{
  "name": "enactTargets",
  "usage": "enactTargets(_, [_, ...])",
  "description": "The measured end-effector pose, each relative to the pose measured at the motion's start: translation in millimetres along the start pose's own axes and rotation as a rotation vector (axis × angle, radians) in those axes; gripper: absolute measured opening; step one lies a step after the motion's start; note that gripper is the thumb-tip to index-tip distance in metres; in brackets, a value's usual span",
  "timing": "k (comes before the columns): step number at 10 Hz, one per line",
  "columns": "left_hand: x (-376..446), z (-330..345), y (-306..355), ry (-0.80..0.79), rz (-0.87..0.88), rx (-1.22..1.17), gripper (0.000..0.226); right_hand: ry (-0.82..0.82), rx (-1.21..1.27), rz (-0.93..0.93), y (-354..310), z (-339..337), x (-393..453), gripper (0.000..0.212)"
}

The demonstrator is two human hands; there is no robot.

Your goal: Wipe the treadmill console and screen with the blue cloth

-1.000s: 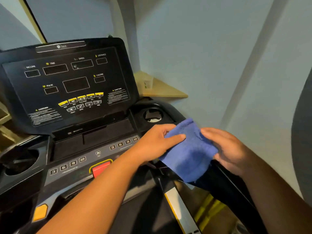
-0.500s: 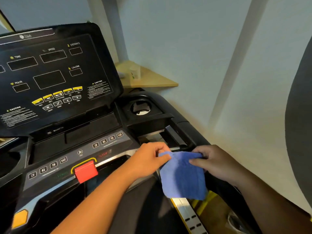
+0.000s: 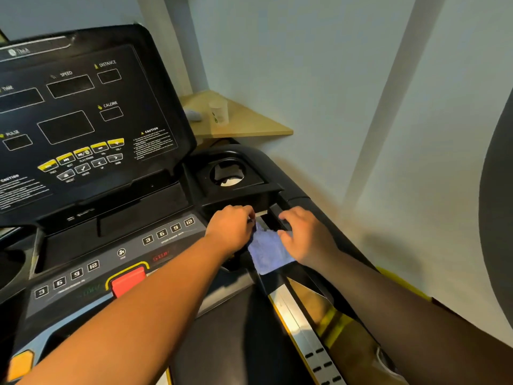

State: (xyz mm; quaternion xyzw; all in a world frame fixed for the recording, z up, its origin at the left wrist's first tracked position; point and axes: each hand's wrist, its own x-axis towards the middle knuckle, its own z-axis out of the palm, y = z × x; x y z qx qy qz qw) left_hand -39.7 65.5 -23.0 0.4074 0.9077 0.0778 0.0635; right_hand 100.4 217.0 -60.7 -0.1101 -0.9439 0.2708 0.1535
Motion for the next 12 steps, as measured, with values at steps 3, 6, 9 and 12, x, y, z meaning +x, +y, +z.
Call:
enactTargets(3, [-25,9,7,-0.052,0.121,0.076,0.038,-0.01,0.0,0.038,-5,12,-29,0.021])
enactTargets(6, [-44,17,16,-0.113,0.195,0.174,0.046,0.098,-0.025,0.061,2,39,-65,0.028])
enactTargets(9, [-48,10,21,-0.13,0.152,0.194,0.059,-0.209,-0.008,-0.073,2,13,-20,0.07])
enactTargets(12, [-66,-3,16,-0.12,0.129,0.237,0.061,-0.298,-0.093,-0.097,1,16,-16,0.071])
